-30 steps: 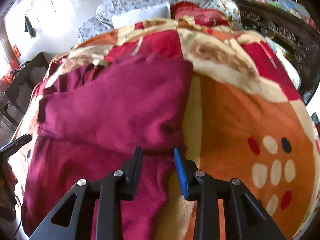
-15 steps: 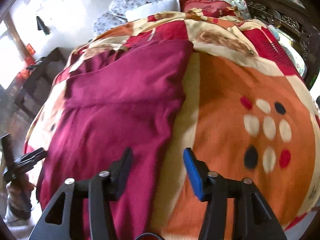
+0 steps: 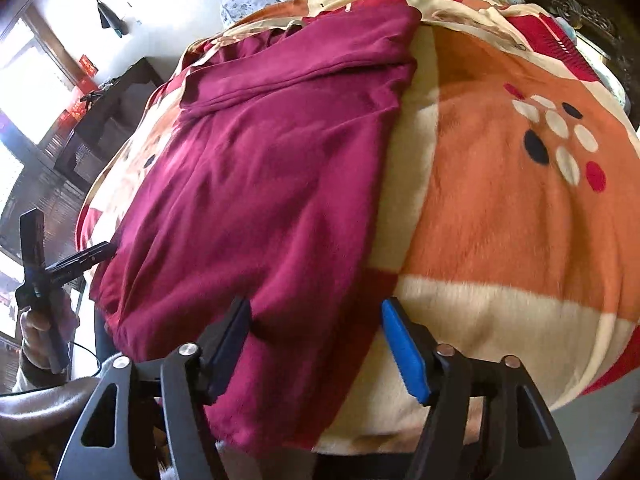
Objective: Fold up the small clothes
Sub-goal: 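Release the left tool and smooth the folded sweatshirt flat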
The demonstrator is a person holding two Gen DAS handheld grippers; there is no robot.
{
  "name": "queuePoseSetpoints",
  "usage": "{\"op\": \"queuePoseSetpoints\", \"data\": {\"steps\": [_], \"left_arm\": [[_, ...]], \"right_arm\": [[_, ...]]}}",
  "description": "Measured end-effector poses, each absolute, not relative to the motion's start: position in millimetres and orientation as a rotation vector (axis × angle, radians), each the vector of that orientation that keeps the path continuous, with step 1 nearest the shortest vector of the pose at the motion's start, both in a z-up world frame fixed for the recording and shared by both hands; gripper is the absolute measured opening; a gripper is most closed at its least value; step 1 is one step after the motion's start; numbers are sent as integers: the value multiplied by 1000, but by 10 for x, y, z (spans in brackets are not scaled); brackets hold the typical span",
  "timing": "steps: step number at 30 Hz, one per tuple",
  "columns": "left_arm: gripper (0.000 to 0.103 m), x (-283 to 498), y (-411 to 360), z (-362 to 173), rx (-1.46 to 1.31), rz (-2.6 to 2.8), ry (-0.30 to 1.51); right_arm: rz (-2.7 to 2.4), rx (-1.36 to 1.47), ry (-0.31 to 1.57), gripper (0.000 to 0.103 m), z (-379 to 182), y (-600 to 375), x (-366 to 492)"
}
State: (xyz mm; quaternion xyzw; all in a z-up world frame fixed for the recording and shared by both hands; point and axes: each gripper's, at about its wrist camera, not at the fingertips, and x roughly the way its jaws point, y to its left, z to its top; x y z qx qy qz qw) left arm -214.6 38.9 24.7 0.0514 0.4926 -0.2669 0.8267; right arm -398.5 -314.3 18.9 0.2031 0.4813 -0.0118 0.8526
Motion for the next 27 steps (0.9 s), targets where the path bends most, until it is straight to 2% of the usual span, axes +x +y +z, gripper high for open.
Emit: {"op": "queuePoseSetpoints", "data": {"steps": [9,18,27], "left_arm": [[64,-2267,502,222,40,-600,1082],[68,-2293,365,198,44,-631,1085],[73,-2338,301,174,94,-589,1060]], "right_arm": [[12,467,1010,74,190,-3067,-4251],[38,549,1012,74,68,-3049,-4380],[76,514,1036,74,85,-2883,-4384]]}}
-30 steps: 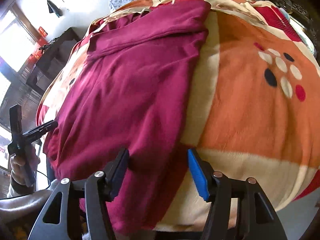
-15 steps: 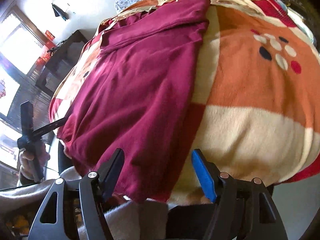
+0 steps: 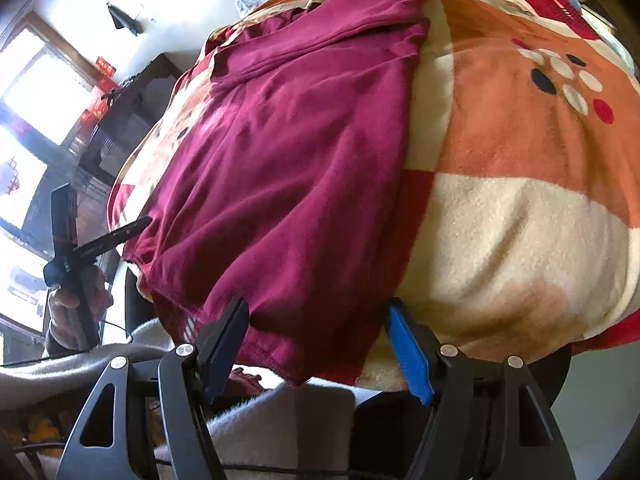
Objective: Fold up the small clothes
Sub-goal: 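Release the left tool and smooth the folded sweatshirt flat, then grasp the sweatshirt hem with both tools and lift it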
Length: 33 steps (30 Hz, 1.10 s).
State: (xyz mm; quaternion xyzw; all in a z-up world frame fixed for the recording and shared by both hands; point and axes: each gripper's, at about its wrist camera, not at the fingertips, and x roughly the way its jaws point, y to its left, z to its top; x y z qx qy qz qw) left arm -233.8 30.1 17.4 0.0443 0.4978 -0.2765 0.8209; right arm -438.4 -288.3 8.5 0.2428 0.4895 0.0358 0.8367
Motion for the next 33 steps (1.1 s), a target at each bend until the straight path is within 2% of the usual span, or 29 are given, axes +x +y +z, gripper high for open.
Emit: {"op": "queuePoseSetpoints", "data": {"steps": [12,25,27,29,33], "left_arm": [[76,-2368,305,156,106,-589,1045],[80,-2443,428,172,82,-645,1100],[81,-2434,436,167,70,-648,1109],[81,-2432,432,165,65,-645,1113],[83,-2435,403,166,67,-644,1119]], "right_arm": [[121,609,1068,74,-111,-2744,-4420],[105,654,994,75,-43,-2831,-4391],[99,648,987,72,-46,-2824,-4395],[83,643,981,61,-28,-2829,-4414],[97,603,969,47,56,-2805,-4453]]}}
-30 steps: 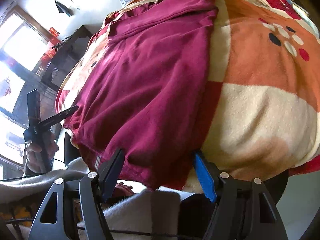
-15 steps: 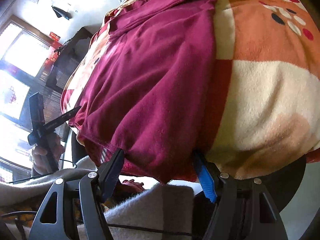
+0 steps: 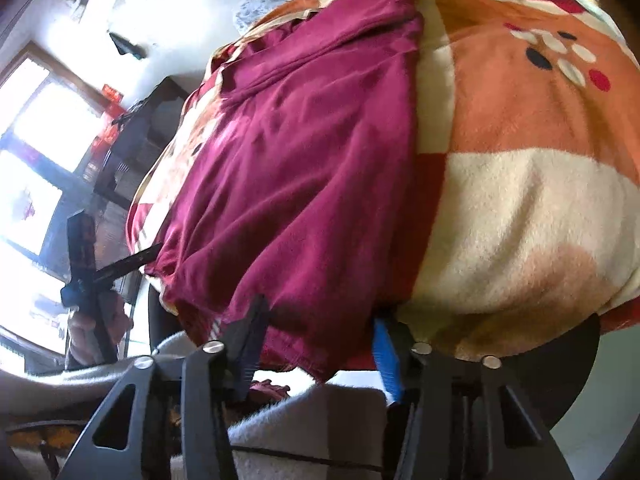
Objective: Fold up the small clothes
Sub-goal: 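Grasp the sweatshirt hem with both tools and lift it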
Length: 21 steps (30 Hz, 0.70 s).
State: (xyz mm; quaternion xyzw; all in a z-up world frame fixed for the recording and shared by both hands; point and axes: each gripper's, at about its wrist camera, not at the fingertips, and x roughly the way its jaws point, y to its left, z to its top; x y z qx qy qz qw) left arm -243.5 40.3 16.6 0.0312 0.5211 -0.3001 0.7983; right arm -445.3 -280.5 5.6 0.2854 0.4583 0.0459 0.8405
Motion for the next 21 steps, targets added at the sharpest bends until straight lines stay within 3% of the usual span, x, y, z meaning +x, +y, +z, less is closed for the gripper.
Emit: {"op": "queuePoseSetpoints", "data": {"steps": [4,17,18,20,21], "left_arm": [[84,-2397,366,171,62,-651,1127],[84,-2361,251,154,69,-703,1142],[80,-2354,240,158,78,-706,1141],[54,-2359,217,175,110,-716,1132],[34,-2356,214,183,122,-719,1133]], "right_arm": [[111,544,952,30,175,-2751,-4489],[191,677,925,30,25,-2881,-4439],[192,663,923,30,43,-2877,-4448],[202,628,911,21,96,-2868,-4453],[208,630,891,19,136,-2879,-4455]]}}
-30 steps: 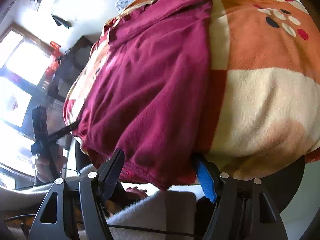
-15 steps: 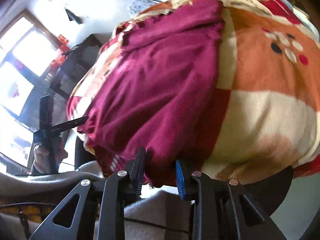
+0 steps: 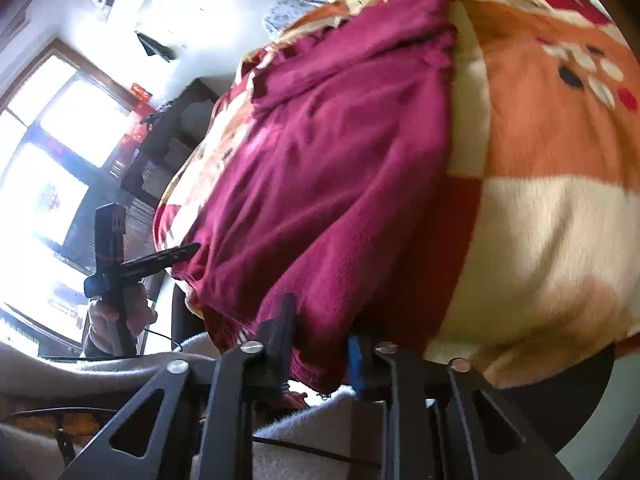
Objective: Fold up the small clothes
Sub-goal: 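Grasp the sweatshirt hem with both tools and lift it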
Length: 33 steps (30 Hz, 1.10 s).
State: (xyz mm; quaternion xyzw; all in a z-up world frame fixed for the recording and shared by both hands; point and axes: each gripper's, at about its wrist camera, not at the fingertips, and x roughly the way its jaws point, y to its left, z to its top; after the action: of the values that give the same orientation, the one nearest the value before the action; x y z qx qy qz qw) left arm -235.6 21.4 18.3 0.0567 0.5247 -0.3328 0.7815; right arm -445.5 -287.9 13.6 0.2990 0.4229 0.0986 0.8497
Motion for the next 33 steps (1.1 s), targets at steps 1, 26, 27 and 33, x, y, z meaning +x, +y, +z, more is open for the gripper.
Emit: {"op": "queuePoseSetpoints", "data": {"steps": [1,26,27,33], "left_arm": [[18,-2339,223,186,118,-721,1141],[8,-983,-378,1283,-41,-768,937],[8,-915,-431,1304,-38,-762,930],[8,-311,-967,1392,2,-709,884]], "right_arm": [[215,639,875,17,159,-2897,-4456],[123,557,575,15,1026,-3715,-3087],[111,547,576,15,1049,-3776,-2972],[20,533,556,15,1164,-4182,-2419]]}}
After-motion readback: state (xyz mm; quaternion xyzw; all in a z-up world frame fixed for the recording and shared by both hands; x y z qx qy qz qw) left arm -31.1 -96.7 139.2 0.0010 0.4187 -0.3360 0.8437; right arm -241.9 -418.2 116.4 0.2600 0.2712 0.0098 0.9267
